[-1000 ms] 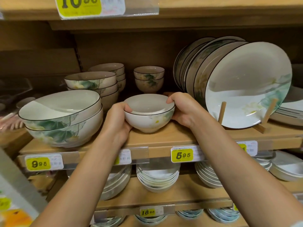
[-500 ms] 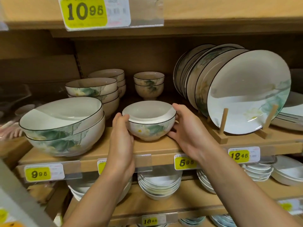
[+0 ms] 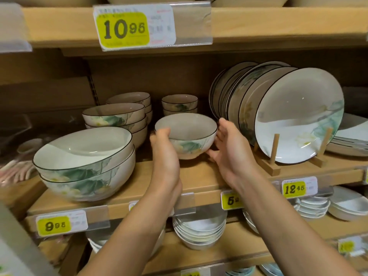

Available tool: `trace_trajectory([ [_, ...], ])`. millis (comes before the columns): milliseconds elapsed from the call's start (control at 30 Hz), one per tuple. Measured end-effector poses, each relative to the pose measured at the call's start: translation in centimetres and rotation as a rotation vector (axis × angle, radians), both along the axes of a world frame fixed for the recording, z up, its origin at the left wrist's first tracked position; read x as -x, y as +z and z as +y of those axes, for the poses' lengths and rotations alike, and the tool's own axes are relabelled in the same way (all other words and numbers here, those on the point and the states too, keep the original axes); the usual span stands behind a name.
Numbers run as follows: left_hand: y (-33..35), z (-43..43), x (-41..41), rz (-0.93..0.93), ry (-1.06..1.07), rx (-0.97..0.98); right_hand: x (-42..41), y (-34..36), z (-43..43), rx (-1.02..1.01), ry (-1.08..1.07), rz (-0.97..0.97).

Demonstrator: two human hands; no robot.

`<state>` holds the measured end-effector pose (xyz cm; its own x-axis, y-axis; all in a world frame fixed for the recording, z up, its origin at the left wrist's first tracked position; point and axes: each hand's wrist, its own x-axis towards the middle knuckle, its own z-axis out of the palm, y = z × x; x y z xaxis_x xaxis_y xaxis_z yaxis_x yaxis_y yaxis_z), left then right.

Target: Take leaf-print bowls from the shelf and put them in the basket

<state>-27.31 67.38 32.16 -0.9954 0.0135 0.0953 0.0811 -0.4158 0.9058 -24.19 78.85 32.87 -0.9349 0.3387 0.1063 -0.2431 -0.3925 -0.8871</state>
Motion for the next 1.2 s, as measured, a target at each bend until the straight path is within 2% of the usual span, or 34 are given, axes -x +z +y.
trace_trajectory([
  [200,5.4,3.4,6.7,-0.091,0.173,-0.034,6.0,4.9,0.4,0.050,-0.153,-0.020],
  [367,7.4,5.2,10.4,0.056,0.236,-0.096,12.6,7.7,0.3,-0.008,-0.160,-0.018],
  [500,8.2,6.0,13.6,0.084,0.236,-0.126,17.0,7.9,-0.1,-0.064,-0.242,-0.018],
  [633,7.6,6.4,16.8,0.111,0.181,-0.060,20.0,7.9,0.4,-0.081,-0.286,0.049],
  [833,6.5,6.9,20.3,0.097,0.158,-0.060,23.6,7.0,1.6,-0.114,-0.318,0.139],
  [1133,5.1,7.1,23.1,0.099,0.233,-0.045,26.1,5.3,1.2,-0.414,-0.467,0.052],
  [1200,4.7,7.2,23.2,0.083,0.220,-0.019,26.4,5.0,1.5,-0.430,-0.484,0.013],
])
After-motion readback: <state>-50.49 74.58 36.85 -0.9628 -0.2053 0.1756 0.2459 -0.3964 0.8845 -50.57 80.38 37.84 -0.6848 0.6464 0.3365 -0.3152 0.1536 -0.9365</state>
